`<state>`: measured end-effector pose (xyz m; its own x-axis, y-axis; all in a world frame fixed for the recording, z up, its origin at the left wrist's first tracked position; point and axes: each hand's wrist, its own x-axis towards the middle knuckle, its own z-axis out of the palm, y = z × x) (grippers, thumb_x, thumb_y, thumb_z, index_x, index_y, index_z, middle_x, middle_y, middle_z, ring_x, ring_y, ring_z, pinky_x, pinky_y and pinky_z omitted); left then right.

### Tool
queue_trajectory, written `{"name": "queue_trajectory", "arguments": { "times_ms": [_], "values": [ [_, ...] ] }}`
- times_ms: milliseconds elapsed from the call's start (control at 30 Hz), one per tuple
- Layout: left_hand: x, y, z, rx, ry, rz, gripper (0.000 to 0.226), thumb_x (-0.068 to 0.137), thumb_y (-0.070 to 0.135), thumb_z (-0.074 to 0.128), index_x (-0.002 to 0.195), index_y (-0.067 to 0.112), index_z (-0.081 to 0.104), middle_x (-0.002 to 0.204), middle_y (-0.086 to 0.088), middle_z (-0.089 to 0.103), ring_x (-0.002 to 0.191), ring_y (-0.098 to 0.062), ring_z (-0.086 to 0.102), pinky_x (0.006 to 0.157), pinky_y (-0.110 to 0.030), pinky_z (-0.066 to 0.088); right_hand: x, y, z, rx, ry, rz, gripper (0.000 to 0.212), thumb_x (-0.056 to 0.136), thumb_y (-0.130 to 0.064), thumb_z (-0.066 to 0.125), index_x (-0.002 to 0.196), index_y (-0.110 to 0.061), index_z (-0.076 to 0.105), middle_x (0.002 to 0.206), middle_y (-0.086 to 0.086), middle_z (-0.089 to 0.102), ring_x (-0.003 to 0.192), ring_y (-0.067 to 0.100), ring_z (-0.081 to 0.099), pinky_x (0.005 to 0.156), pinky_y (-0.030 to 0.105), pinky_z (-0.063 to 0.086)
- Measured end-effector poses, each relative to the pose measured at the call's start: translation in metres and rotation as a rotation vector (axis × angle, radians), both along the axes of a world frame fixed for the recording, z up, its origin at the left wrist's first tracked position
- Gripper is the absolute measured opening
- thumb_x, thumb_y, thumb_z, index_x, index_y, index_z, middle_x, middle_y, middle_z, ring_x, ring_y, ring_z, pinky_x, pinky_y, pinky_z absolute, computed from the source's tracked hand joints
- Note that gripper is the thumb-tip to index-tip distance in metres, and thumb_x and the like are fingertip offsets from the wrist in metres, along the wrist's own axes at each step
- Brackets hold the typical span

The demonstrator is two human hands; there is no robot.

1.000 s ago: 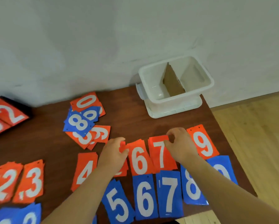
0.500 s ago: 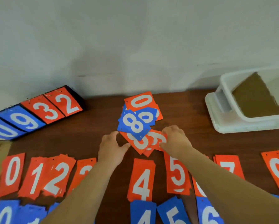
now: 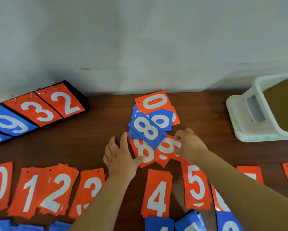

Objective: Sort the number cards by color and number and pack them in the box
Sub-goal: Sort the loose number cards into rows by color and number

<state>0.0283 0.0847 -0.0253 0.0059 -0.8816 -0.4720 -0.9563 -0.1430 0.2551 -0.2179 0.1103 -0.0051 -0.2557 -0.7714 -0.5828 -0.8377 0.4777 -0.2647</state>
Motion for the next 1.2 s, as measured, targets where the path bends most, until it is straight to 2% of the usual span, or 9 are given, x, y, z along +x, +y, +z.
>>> {"name": "queue_trajectory", "arguments": {
  "times_ms": [133,233,333,433,700,833,933,1033,1200],
  "values": [
    [0.037,-0.004,0.005,-0.046,-0.003,-0.041,0.093,0.086,0.049,0.075,0.156,0.046,0.016,0.161,-0.006,0.019,0.149,-0.031,0.020,0.116,-0.053,0.031,-0.003,0.001,0.003,-0.093,0.027,-0.071,0.032,0.086,-0.016,0.075,0.113,-0.026,0.061,0.115,0.001,0.059,0.089,0.017,0.058,0.074,0.030,0.055],
    [0.040,0.000,0.011,-0.049,0.023,-0.021,0.079,0.091,0.044,0.070,0.156,0.040,0.025,0.157,-0.005,0.030,0.145,-0.029,0.028,0.114,-0.048,0.038,-0.008,0.011,0.010,-0.141,-0.004,-0.194,0.026,0.089,-0.013,0.068,0.109,-0.028,0.062,0.103,0.001,0.067,0.082,0.017,0.062,0.066,0.033,0.055],
    [0.014,0.007,0.016,0.005,0.013,0.063,0.095,0.082,0.061,0.073,0.156,0.031,0.021,0.155,-0.007,0.030,0.142,-0.031,0.031,0.110,-0.046,0.041,-0.013,0.028,0.021,-0.196,-0.018,-0.290,0.021,0.092,-0.018,0.067,0.108,-0.031,0.061,0.100,-0.004,0.065,0.077,0.010,0.061,0.057,0.027,0.051],
    [-0.012,0.010,0.017,0.035,-0.041,0.098,0.105,0.077,0.056,0.080,0.153,0.032,0.013,0.151,-0.009,0.027,0.137,-0.033,0.035,0.103,-0.045,0.047,-0.019,0.050,0.034,-0.268,-0.066,-0.401,0.018,0.092,-0.021,0.067,0.103,-0.032,0.060,0.095,-0.007,0.064,0.073,0.009,0.063,0.052,0.025,0.051],
    [-0.023,0.024,0.024,0.027,0.154,0.286,0.077,0.088,0.026,0.078,0.148,0.033,0.031,0.138,-0.008,0.036,0.119,-0.029,0.057,0.084,-0.035,0.053,-0.037,0.111,0.047,-0.332,-0.178,-0.546,0.013,0.093,-0.025,0.068,0.102,-0.032,0.062,0.102,-0.011,0.061,0.084,0.007,0.059,0.064,0.027,0.048],
    [-0.017,0.036,0.035,-0.088,0.188,0.263,0.047,0.096,0.017,0.066,0.140,0.024,0.051,0.134,-0.010,0.058,0.119,-0.029,0.060,0.091,-0.039,0.055,-0.049,0.134,0.056,-0.368,-0.293,-0.616,0.015,0.092,-0.022,0.071,0.090,-0.032,0.061,0.091,-0.011,0.065,0.075,0.014,0.065,0.057,0.028,0.048],
    [-0.019,0.061,0.056,-0.229,0.238,0.335,0.036,0.100,0.016,0.060,0.135,0.020,0.056,0.134,-0.009,0.060,0.119,-0.028,0.060,0.093,-0.040,0.054,-0.064,0.150,0.062,-0.399,-0.359,-0.642,0.011,0.093,-0.020,0.070,0.093,-0.028,0.063,0.086,-0.007,0.066,0.064,0.013,0.063,0.050,0.025,0.048],
    [-0.040,0.098,0.086,-0.328,0.305,0.392,0.032,0.103,0.019,0.053,0.134,0.023,0.057,0.135,-0.005,0.059,0.120,-0.024,0.059,0.093,-0.039,0.054,-0.088,0.173,0.068,-0.421,-0.406,-0.642,0.008,0.095,-0.020,0.067,0.096,-0.027,0.065,0.091,-0.007,0.069,0.076,0.010,0.066,0.059,0.027,0.053],
    [-0.125,0.175,0.111,-0.202,0.482,0.331,0.037,0.100,0.016,0.052,0.133,0.030,0.059,0.132,0.003,0.058,0.120,-0.018,0.056,0.093,-0.029,0.049,-0.155,0.233,0.073,-0.442,-0.452,-0.702,0.011,0.093,-0.018,0.068,0.094,-0.029,0.067,0.092,-0.008,0.071,0.082,0.011,0.066,0.064,0.028,0.049]
  ]
}}
